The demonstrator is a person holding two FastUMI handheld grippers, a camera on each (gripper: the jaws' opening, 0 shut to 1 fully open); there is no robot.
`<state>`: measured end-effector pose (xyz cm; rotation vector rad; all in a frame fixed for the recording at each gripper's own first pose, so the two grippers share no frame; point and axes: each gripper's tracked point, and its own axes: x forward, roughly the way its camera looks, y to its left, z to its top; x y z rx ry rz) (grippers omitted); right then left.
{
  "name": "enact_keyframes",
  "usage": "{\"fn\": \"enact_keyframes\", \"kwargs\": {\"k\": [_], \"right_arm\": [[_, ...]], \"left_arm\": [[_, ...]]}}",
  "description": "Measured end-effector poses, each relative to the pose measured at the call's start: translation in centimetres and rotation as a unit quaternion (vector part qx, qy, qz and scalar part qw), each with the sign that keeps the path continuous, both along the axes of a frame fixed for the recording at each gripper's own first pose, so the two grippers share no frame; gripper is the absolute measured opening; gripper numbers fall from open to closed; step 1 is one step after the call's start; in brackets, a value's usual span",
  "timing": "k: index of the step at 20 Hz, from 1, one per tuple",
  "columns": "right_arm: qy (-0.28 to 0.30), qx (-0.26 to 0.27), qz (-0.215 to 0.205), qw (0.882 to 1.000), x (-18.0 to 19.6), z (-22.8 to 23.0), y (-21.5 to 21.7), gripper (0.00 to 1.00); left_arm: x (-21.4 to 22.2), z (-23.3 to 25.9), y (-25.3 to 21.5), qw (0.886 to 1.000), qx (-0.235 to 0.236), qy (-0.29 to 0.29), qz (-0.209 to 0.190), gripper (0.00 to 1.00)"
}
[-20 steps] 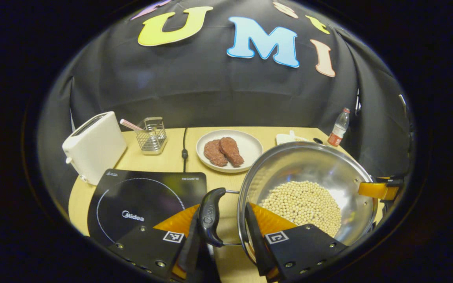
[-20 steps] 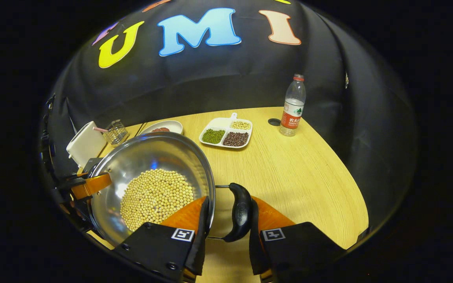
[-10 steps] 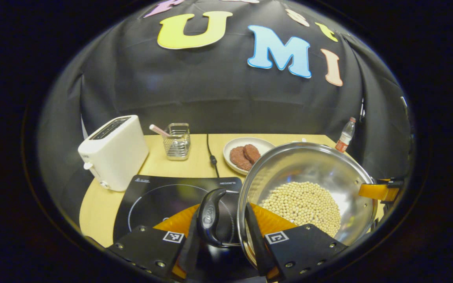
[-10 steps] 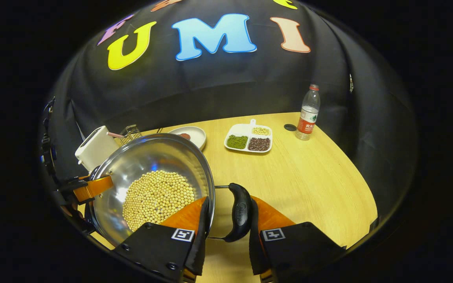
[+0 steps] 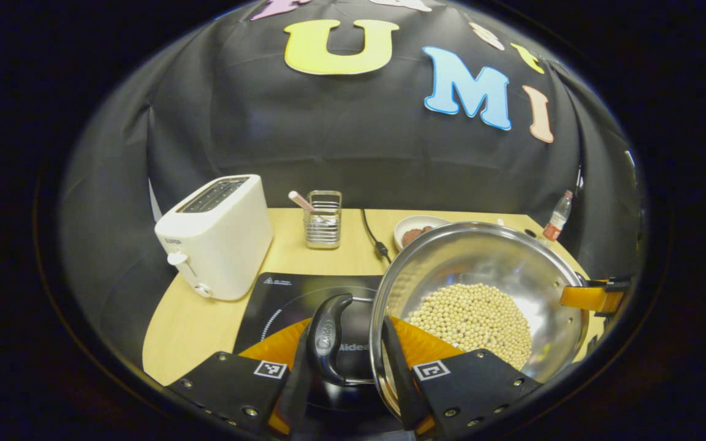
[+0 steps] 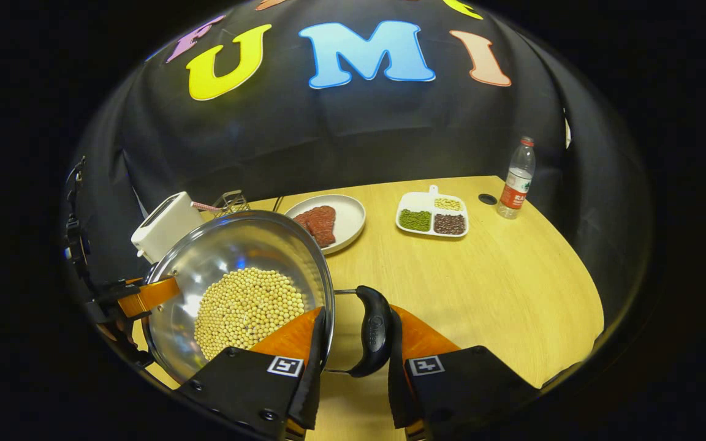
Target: First push the handle of the pot to place it horizontally, then grasp the pot with both hands and set it on the induction cooktop.
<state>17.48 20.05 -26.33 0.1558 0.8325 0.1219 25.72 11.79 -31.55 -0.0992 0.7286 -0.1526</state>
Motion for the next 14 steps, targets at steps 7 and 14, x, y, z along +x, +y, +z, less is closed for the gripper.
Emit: {"fn": "enact_keyframes", "kwargs": {"k": [7, 14], "right_arm": [[0.002, 0.012, 0.014, 1.000, 1.5, -0.6, 5.5, 0.48], [0.000, 0.019, 0.031, 0.999, 3.4, -1.3, 9.6, 0.45]], "left_arm": [[1.4, -0.6, 5.6, 1.000, 0.013, 0.000, 0.011, 0.59], [2.9, -2.5, 10.1, 0.999, 0.014, 0.006, 0.034, 0.60]]}}
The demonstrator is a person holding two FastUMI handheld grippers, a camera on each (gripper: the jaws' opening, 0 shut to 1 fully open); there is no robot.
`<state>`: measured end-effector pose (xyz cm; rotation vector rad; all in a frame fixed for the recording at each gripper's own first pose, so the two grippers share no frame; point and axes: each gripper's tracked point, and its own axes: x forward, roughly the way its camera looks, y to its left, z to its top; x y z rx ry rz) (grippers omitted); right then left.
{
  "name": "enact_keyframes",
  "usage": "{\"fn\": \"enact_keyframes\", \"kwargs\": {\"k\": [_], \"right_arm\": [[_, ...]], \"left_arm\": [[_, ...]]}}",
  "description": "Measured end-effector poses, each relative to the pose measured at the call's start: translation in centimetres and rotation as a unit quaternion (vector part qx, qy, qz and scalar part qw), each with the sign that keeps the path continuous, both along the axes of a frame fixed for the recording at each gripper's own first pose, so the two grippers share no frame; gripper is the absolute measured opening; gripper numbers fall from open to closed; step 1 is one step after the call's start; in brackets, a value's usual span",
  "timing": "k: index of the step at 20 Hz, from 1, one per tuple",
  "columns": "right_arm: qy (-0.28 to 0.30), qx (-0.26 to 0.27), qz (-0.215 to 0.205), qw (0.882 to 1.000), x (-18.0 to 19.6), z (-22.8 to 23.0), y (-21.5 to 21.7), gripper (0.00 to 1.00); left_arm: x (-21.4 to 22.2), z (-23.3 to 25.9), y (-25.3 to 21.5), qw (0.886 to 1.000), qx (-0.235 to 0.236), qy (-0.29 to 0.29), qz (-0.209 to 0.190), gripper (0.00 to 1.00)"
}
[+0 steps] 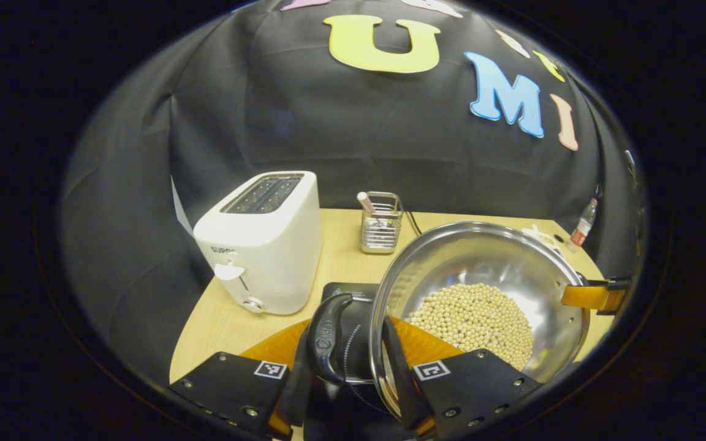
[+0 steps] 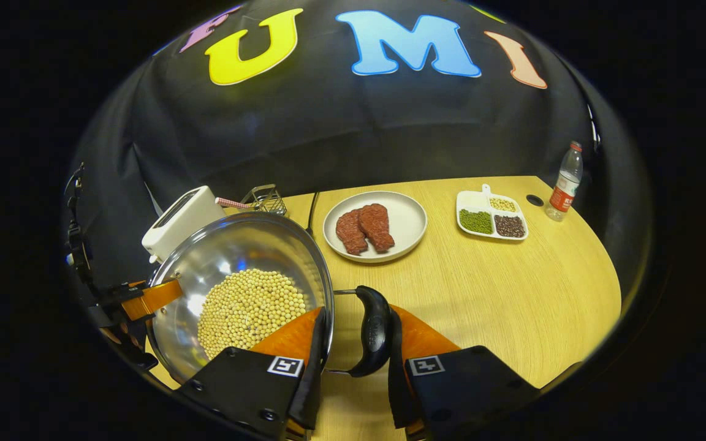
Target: First push the handle of the pot to place it horizontally, then grasp the pot with both hands and set it on the induction cooktop.
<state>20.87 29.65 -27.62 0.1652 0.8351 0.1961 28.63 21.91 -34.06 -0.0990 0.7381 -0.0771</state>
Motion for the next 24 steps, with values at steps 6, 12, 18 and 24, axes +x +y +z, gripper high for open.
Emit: {"fn": "enact_keyframes", "kwargs": {"k": [6, 12, 18, 24], "right_arm": [[0.013, 0.013, 0.005, 1.000, 0.2, -1.4, 1.9, 0.45], [0.021, 0.029, 0.008, 0.999, 0.7, -1.6, 2.8, 0.48], [-0.052, 0.015, -0.004, 0.999, 1.6, 2.1, 1.0, 0.97], [-0.165, -0.032, -0.009, 0.986, 0.7, 8.1, -4.8, 0.98]], "left_arm": [[0.4, -1.1, 1.8, 1.000, 0.006, 0.008, 0.006, 0.59], [1.3, -2.9, 2.4, 1.000, 0.014, 0.014, 0.012, 0.67], [1.7, 3.8, 3.4, 0.995, 0.038, -0.080, 0.043, 0.83], [-0.4, 13.4, 0.9, 0.979, 0.039, -0.188, 0.073, 0.82]]}}
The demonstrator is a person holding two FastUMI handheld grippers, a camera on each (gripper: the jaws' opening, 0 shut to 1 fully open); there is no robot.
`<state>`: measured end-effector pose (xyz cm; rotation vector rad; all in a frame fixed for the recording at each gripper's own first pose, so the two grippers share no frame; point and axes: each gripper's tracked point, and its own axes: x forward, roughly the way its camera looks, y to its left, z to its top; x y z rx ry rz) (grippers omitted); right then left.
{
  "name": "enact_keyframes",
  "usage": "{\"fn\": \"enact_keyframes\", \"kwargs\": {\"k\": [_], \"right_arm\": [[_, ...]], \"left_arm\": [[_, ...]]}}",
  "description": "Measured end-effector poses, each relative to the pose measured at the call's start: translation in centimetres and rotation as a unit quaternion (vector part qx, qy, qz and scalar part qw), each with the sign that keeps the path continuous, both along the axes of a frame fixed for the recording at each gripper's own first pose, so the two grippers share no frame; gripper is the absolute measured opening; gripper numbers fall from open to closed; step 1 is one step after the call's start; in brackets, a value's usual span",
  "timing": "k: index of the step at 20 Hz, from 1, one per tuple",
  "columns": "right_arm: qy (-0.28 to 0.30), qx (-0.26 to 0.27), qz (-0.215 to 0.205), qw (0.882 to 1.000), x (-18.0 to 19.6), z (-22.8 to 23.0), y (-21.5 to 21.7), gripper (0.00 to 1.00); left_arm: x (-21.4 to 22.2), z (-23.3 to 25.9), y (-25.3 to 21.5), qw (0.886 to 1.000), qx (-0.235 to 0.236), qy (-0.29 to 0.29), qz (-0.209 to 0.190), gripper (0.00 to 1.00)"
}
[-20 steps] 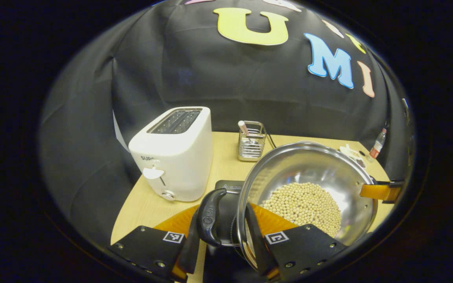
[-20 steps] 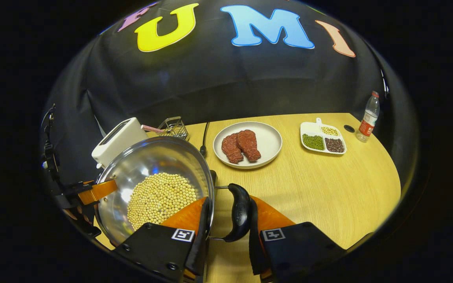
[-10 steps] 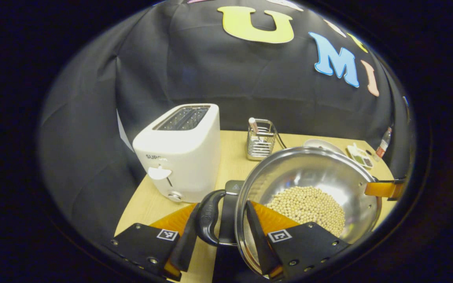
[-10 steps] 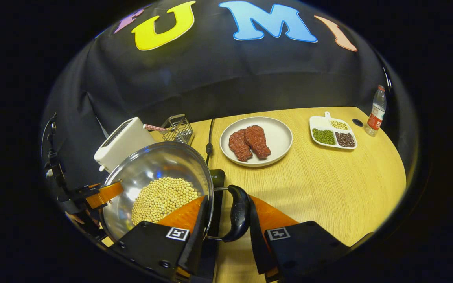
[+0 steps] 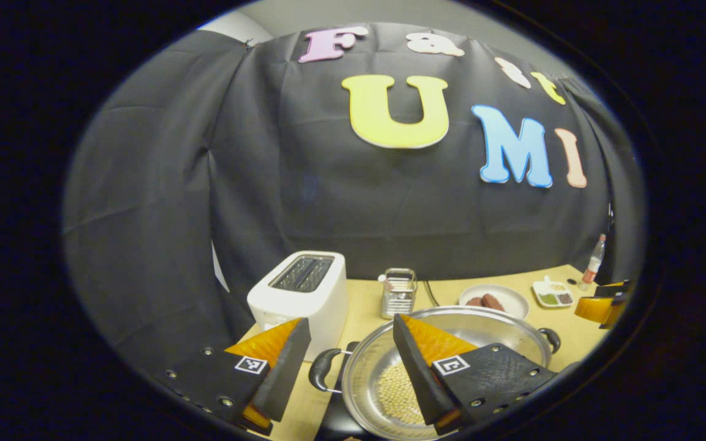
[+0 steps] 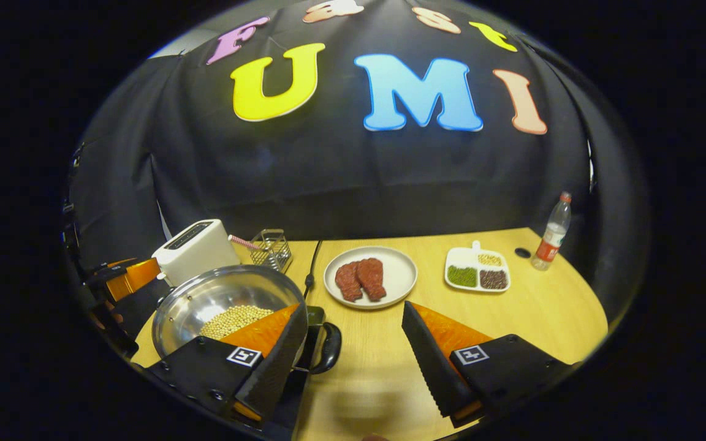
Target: First push the handle of the pot to place it horizontally, then grasp the pot with both hands and set it on the induction cooktop.
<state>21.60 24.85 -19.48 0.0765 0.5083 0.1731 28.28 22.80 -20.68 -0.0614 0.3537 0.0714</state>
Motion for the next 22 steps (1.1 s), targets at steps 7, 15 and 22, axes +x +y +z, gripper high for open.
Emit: {"fn": "enact_keyframes", "kwargs": {"k": [7, 15, 22], "right_arm": [[-0.128, -0.033, -0.027, 0.991, -3.9, 8.1, -10.1, 0.98], [-0.181, -0.026, -0.036, 0.982, -11.1, 13.0, -19.8, 0.98], [-0.210, -0.012, -0.031, 0.977, -17.4, 15.5, -25.0, 0.98]], "left_arm": [[-5.5, 7.8, -7.3, 0.998, -0.017, -0.065, -0.003, 0.80], [-14.3, 16.3, -17.2, 0.991, -0.023, -0.129, -0.010, 0.80], [-22.8, 22.1, -22.2, 0.986, 0.019, -0.166, -0.022, 0.82]]}}
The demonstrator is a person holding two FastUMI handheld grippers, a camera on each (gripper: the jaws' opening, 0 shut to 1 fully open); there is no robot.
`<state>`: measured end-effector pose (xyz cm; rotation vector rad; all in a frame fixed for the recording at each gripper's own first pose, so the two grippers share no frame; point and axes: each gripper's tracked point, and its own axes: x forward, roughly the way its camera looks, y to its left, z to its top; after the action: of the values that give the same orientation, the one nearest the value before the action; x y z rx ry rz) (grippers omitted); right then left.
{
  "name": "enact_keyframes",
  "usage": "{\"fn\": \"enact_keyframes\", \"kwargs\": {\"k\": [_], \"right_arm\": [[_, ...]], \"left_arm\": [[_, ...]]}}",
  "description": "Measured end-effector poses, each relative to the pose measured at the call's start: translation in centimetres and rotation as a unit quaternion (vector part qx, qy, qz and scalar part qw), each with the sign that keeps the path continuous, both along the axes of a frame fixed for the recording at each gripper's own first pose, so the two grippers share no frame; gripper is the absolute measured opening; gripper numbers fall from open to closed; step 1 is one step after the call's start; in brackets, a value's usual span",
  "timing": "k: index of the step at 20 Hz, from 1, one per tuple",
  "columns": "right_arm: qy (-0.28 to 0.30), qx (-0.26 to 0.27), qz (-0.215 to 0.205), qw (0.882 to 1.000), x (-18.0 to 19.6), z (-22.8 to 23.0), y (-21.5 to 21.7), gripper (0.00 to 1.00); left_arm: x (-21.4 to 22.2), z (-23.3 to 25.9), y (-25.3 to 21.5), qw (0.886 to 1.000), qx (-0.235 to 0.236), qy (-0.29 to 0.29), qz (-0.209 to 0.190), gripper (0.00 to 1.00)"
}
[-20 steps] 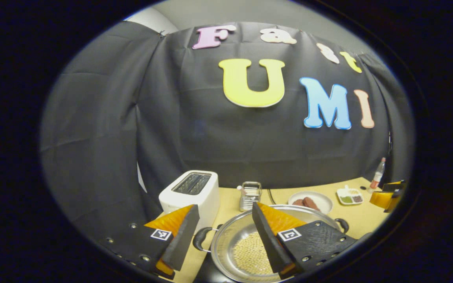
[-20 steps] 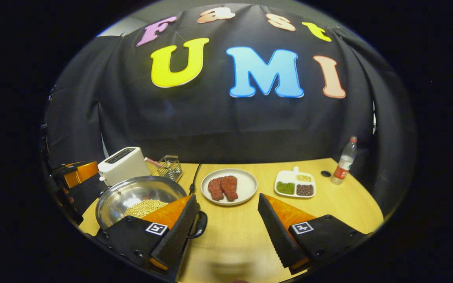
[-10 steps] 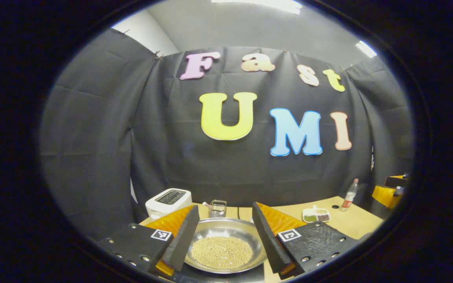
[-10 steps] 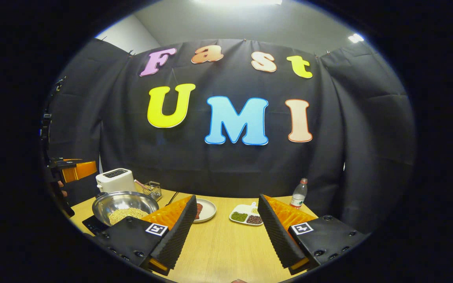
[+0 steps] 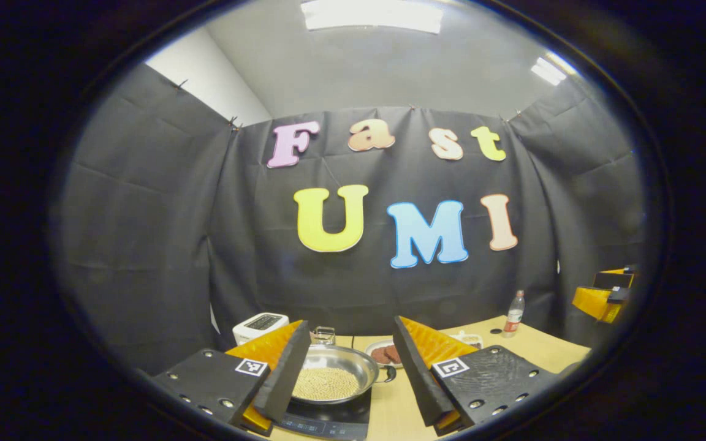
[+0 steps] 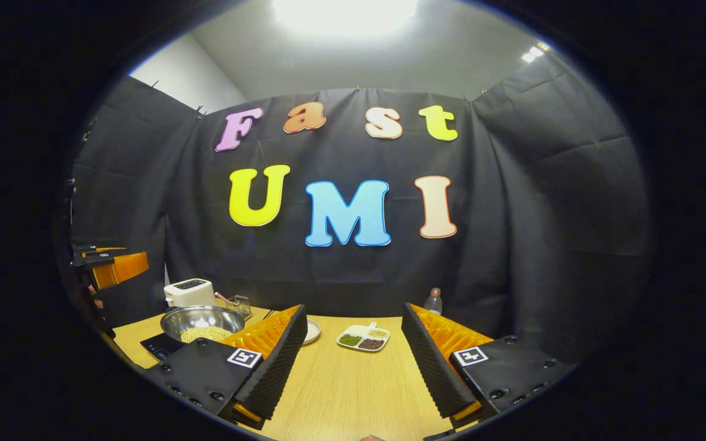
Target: First push the handle of the pot to place it horizontally, then grasp the pot with both hands and set it on the induction cooktop.
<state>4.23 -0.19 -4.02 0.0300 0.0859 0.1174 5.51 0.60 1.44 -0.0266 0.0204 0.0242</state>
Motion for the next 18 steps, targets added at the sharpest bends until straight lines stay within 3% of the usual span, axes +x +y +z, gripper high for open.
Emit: {"fn": "enact_keyframes", "kwargs": {"k": [7, 18], "right_arm": [[-0.007, -0.009, -0.011, 1.000, -4.5, 1.3, -1.7, 0.98], [-0.044, -0.028, -0.040, 0.998, -10.4, 4.0, -0.2, 0.96]], "left_arm": [[-5.7, 1.7, -0.7, 1.000, 0.009, -0.003, -0.012, 0.79], [-11.7, 2.0, 4.7, 1.000, 0.010, -0.009, -0.001, 0.79]]}}
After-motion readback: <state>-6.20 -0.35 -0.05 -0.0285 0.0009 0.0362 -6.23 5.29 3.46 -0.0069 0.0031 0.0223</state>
